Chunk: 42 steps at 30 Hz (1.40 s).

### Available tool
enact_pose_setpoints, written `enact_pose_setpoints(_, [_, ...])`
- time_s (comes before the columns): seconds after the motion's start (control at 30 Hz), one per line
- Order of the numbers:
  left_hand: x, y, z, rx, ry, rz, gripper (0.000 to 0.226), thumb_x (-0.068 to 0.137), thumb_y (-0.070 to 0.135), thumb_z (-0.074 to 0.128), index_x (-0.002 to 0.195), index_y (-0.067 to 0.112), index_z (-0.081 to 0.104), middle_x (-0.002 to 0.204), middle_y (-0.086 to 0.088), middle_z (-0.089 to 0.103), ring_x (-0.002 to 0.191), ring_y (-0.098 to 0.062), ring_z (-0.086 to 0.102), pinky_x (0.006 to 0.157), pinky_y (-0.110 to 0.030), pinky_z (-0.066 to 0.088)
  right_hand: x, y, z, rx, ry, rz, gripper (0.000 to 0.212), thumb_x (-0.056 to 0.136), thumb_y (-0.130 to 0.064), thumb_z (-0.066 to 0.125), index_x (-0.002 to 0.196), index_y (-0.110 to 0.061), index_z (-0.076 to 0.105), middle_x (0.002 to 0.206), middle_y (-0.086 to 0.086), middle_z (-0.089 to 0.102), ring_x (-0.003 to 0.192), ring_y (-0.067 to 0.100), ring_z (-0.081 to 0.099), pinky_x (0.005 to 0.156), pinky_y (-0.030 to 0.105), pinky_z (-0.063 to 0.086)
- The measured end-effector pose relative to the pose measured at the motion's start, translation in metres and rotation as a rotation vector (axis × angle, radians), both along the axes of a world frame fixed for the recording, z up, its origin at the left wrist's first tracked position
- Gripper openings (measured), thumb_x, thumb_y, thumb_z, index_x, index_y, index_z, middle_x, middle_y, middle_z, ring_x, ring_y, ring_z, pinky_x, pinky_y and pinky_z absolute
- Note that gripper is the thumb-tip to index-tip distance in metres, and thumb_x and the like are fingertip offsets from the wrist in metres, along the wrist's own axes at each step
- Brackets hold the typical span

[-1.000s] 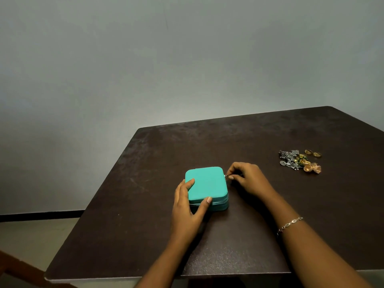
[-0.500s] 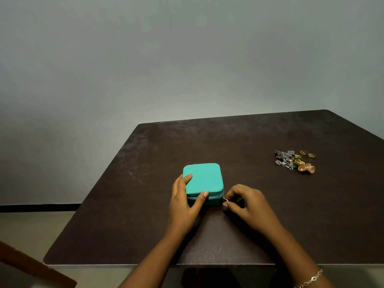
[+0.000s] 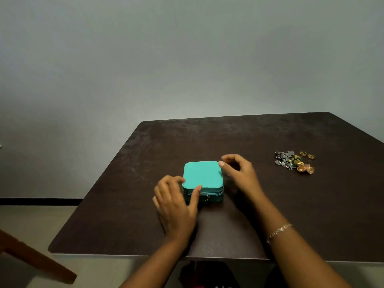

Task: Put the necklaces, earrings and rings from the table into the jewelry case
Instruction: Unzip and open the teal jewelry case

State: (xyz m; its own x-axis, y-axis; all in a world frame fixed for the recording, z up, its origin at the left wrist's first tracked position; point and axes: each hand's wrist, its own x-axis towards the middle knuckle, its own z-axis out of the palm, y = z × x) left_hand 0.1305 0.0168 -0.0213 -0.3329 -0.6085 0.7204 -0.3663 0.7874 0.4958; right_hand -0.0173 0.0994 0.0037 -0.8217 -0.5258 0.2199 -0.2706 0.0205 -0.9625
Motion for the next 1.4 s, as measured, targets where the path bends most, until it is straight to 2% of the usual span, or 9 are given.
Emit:
enact_pose_setpoints(0.13, [0.003,0.011,-0.004,-0.195,-0.175,0.007,0.039,0.079,0.054,0.045,0.067,0.019,0.054,0.066,0.001,0.054,0.058,-0.019,0.049,0.047,-0.03,0.036,0.002,-0.022,-0.01,0.028,-0.061,0.144,0.051,0.079,-0.033,0.069,0.126,-0.023,0.051,0.131,-0.001,0.05,0.119,0.012,0.047,0.101,0.035,0.042])
enact_pose_setpoints(0.43, [-0.003,0.021,-0.002,-0.216,-0.431,0.086,0.053,0.074,0.061,0.034,0.048,0.019,0.053,0.044,0.003,0.053,0.036,-0.015,0.049,0.033,-0.021,0.032,0.004,-0.022,-0.023,0.011,-0.081,0.223,0.05,0.072,-0.035,0.068,0.119,-0.026,0.054,0.114,0.001,0.057,0.102,0.022,0.059,0.086,0.039,0.053])
enact_pose_setpoints(0.53, [-0.007,0.023,-0.001,-0.202,-0.464,0.081,0.046,0.074,0.057,0.054,0.047,0.02,0.054,0.041,0.003,0.052,0.034,-0.014,0.048,0.032,-0.021,0.032,0.004,-0.022,-0.022,0.011,-0.08,0.224,0.048,0.074,-0.032,0.07,0.119,-0.025,0.054,0.112,-0.001,0.057,0.101,0.02,0.059,0.082,0.034,0.053])
enact_pose_setpoints(0.63, [-0.009,0.023,-0.002,-0.165,-0.497,0.055,0.037,0.055,0.044,0.083,0.047,0.02,0.056,0.042,0.002,0.054,0.033,-0.014,0.05,0.03,-0.021,0.032,0.004,-0.021,-0.022,0.002,-0.083,0.229,0.048,0.073,-0.033,0.07,0.118,-0.026,0.054,0.112,-0.001,0.057,0.1,0.019,0.059,0.08,0.032,0.053])
enact_pose_setpoints(0.77, [-0.007,0.024,-0.003,-0.101,-0.481,-0.021,0.031,0.054,0.032,0.086,0.054,0.022,0.057,0.048,0.004,0.056,0.036,-0.011,0.051,0.03,-0.02,0.03,0.003,-0.019,-0.023,0.008,-0.073,0.24,0.047,0.075,-0.033,0.068,0.119,-0.026,0.054,0.112,-0.003,0.057,0.101,0.018,0.059,0.082,0.033,0.053])
enact_pose_setpoints(0.93, [0.003,0.023,-0.002,-0.031,-0.432,-0.077,0.027,0.062,0.029,0.081,0.061,0.023,0.056,0.057,0.007,0.059,0.042,-0.01,0.053,0.038,-0.019,0.024,0.002,-0.019,-0.023,0.01,-0.077,0.249,0.048,0.075,-0.033,0.068,0.12,-0.027,0.053,0.114,-0.002,0.056,0.101,0.017,0.059,0.08,0.031,0.054])
enact_pose_setpoints(1.03, [0.011,0.022,0.004,0.042,-0.449,-0.094,0.015,0.085,0.034,0.059,0.081,0.021,0.059,0.083,0.004,0.064,0.067,-0.015,0.061,0.05,-0.024,0.034,0.001,-0.02,-0.025,0.004,-0.084,0.259,0.048,0.075,-0.031,0.069,0.12,-0.027,0.053,0.115,0.0,0.056,0.102,0.018,0.058,0.081,0.033,0.054])
enact_pose_setpoints(1.13, [0.018,0.016,0.009,0.058,-0.491,-0.075,0.02,0.093,0.039,0.044,0.094,0.023,0.056,0.097,0.007,0.06,0.082,-0.011,0.058,0.058,-0.021,0.031,0.002,-0.02,-0.025,-0.011,-0.095,0.253,0.049,0.071,-0.033,0.07,0.118,-0.028,0.054,0.114,-0.001,0.057,0.102,0.018,0.059,0.083,0.034,0.054])
enact_pose_setpoints(1.4, [0.034,-0.007,0.019,0.152,-0.563,-0.033,0.015,0.093,0.04,0.043,0.089,0.027,0.05,0.088,0.009,0.062,0.072,-0.006,0.05,0.053,-0.019,0.031,-0.003,-0.019,-0.027,0.009,-0.097,0.263,0.044,0.08,-0.024,0.069,0.121,-0.026,0.054,0.119,0.002,0.056,0.105,0.021,0.058,0.086,0.039,0.053])
